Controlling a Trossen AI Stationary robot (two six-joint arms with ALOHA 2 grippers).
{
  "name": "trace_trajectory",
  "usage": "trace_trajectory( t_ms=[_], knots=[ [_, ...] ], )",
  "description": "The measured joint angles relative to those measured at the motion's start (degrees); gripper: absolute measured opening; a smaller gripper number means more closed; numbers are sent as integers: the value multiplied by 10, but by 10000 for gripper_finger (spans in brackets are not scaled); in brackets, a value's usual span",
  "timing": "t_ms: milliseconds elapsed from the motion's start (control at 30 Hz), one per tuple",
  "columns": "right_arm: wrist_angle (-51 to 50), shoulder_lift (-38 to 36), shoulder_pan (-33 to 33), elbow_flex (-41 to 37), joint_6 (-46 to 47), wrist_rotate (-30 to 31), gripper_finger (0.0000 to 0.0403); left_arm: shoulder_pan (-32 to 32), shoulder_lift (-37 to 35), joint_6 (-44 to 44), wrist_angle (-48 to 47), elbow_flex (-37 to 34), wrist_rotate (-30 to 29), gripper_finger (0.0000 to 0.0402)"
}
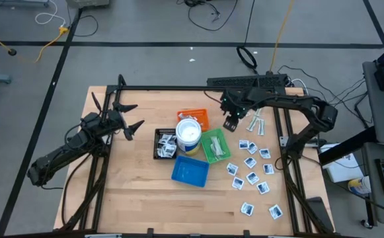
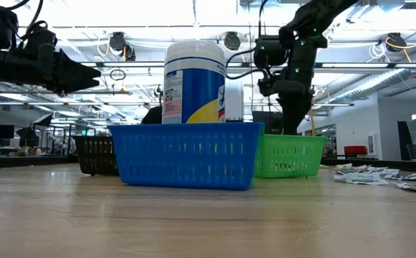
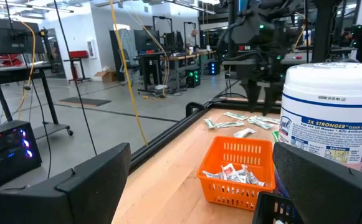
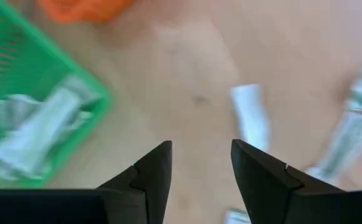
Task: Pick & Place First Aid Supplies
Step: Put the green bandage pack into the green bin
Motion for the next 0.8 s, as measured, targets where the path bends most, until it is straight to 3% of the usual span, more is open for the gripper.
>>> trace_trajectory(
  t_ms=[133,800],
  knots=[
    [-1,0,-27,0,-43,31,160,0,0,0,0,0,0,397],
    [7,101,-76,-8,-128,27,161,0,0,0,0,0,0,397]
  ],
)
